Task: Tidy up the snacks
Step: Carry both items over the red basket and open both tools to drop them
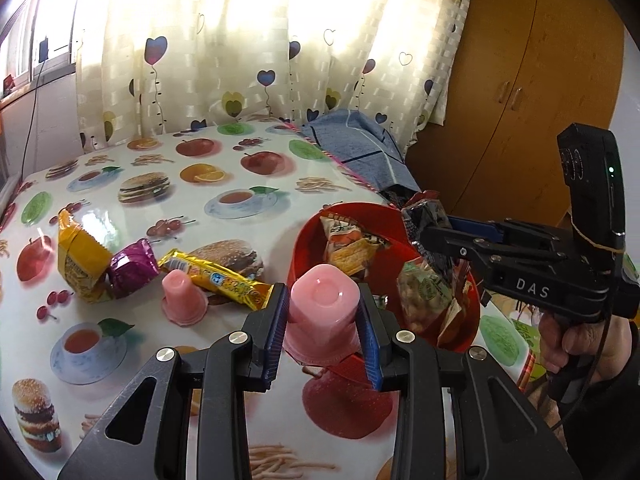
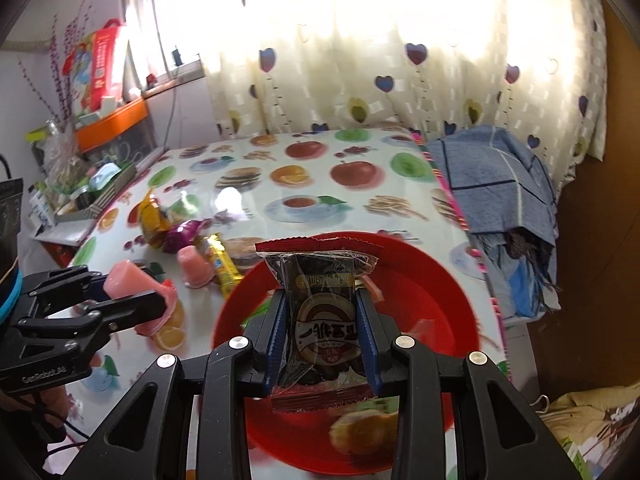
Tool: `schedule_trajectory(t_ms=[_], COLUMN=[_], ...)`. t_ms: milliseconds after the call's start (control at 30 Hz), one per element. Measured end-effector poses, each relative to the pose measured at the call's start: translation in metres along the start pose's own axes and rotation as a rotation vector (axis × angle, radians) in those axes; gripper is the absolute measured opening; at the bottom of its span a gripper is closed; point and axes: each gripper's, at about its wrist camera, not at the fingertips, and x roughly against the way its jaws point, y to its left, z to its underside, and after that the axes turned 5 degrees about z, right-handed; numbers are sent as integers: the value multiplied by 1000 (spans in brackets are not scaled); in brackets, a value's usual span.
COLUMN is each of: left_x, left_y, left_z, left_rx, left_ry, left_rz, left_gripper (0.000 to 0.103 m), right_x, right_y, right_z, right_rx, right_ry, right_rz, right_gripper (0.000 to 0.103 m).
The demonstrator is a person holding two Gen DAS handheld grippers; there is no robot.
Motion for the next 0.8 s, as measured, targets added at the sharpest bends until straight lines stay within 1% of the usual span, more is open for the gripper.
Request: schedule_trajectory(t_ms=[267, 500, 600, 667, 800], left_x=[-13, -21, -26, -32, -43], left_y=[-3, -10, -15, -18, -26], left_z=[-1, -5, -6, -6, -6], left_rx=[-4, -17, -26, -29, -33], left_ry=[14, 19, 24, 35, 55], left_rz=[26, 45, 58, 70, 89], left_gripper=[35, 35, 35, 35, 35], right_x=[-8, -32, -43, -45, -34], right_y=[-32, -38, -41, -43, -49], right_z=[-4, -6, -5, -4, -5], right_rx=[-44, -34, -41, -45, -71], right_ry=[5, 43, 69, 73, 48], right_rz=[61, 87, 74, 73, 74], right_gripper=[31, 31, 31, 36, 40])
